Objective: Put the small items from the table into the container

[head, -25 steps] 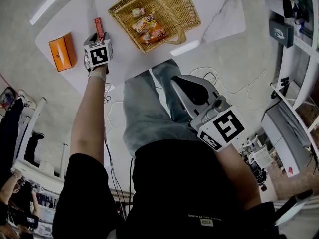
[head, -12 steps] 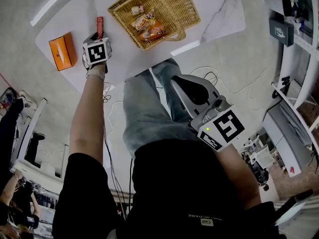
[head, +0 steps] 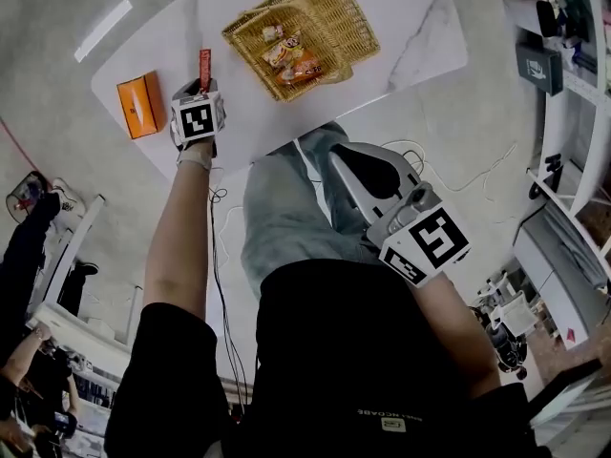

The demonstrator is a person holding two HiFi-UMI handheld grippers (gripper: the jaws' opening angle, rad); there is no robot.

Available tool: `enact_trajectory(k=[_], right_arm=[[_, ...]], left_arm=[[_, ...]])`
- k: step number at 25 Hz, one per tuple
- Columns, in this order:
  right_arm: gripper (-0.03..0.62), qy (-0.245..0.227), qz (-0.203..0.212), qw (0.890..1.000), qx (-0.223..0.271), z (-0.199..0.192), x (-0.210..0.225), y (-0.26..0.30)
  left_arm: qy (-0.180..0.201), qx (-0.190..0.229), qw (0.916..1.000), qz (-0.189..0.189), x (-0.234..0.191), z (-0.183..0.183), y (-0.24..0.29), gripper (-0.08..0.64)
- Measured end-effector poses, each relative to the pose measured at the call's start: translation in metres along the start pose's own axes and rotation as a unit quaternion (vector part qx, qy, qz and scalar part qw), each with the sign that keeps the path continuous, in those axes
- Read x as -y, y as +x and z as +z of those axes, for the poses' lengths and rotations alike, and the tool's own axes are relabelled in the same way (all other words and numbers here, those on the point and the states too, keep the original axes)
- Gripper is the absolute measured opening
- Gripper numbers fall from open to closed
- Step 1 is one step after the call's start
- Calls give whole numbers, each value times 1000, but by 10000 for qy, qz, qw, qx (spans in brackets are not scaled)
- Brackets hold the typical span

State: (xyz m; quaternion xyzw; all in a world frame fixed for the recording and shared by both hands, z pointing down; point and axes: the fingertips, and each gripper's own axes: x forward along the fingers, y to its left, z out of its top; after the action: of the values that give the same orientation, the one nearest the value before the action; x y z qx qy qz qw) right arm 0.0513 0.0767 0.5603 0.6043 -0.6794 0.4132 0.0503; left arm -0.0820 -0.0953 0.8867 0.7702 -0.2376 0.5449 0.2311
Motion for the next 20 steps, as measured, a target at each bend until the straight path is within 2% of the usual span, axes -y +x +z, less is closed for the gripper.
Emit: enact_trajectory(k=[10,15,20], right_arm=[[11,-86,28,9988,487,46,-23,-22],[11,-161,-10,9973,714,69,-24,-37],[11,-238,29,9968,757,73,-28,-46]], left_arm=[[317,424,9986,-41,15,45,-83,110],[656,721,9952,-129,34,79,-129,110],[1023,982,9896,-262,57,110,-165,110]])
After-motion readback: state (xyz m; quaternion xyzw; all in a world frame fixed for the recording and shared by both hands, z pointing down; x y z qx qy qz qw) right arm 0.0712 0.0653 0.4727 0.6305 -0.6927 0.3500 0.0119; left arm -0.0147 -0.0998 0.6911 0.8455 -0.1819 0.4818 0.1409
